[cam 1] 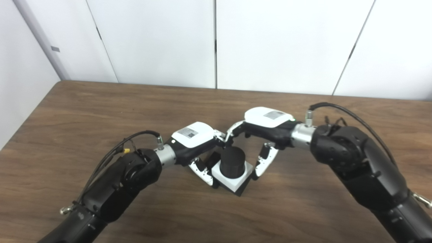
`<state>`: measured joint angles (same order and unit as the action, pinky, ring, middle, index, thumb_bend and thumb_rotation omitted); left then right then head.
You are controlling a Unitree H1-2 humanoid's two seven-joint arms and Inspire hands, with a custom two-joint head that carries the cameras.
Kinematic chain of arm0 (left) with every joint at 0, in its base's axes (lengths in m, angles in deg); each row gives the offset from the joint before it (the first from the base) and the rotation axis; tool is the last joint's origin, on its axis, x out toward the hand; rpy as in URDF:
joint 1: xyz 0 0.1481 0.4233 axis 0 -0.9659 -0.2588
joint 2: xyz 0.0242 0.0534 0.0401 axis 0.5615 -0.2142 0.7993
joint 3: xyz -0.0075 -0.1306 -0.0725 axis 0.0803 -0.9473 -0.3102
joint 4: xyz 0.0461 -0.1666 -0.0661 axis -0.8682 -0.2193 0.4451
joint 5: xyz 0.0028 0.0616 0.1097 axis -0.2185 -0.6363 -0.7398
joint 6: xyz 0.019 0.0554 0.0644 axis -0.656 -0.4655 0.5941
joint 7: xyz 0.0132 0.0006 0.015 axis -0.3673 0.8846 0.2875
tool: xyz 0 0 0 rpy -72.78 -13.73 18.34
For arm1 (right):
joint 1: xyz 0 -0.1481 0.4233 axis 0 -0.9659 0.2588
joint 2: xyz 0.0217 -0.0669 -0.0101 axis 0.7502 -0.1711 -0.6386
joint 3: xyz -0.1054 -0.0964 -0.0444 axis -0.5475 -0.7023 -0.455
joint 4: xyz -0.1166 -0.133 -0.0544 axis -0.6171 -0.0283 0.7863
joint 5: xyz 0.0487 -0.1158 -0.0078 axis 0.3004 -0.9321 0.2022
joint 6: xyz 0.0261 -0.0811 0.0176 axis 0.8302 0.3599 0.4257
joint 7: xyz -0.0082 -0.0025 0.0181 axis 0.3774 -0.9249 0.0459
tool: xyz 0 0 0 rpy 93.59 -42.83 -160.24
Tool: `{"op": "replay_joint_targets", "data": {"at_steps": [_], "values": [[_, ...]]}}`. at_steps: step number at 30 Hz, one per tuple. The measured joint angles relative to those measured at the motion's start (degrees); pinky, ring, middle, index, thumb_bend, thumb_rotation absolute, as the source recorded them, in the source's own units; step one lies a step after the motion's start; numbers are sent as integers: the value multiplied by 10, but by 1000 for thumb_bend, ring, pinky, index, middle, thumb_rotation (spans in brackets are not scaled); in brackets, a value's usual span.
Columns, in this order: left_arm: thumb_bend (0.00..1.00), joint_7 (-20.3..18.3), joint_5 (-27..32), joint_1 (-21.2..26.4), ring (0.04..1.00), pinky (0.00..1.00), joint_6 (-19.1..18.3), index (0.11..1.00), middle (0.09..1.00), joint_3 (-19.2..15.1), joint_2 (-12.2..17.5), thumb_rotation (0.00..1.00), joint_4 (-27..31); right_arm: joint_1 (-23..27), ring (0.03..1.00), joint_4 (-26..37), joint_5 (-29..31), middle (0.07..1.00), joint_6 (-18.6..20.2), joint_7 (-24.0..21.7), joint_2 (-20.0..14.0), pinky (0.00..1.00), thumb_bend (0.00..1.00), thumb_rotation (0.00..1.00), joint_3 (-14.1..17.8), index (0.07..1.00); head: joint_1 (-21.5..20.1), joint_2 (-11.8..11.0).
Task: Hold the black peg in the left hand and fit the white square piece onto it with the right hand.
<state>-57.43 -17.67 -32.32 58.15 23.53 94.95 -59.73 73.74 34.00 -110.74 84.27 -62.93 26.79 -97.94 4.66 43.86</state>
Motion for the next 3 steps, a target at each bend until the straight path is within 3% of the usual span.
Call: {"op": "replay_joint_targets", "data": {"at_steps": [3], "values": [[523,0,0,0,861,747,0,489,851,0,0,73,0,-10,746,1,12,771,1,9,-8,623,822,68,31,626,-3,0]]}}
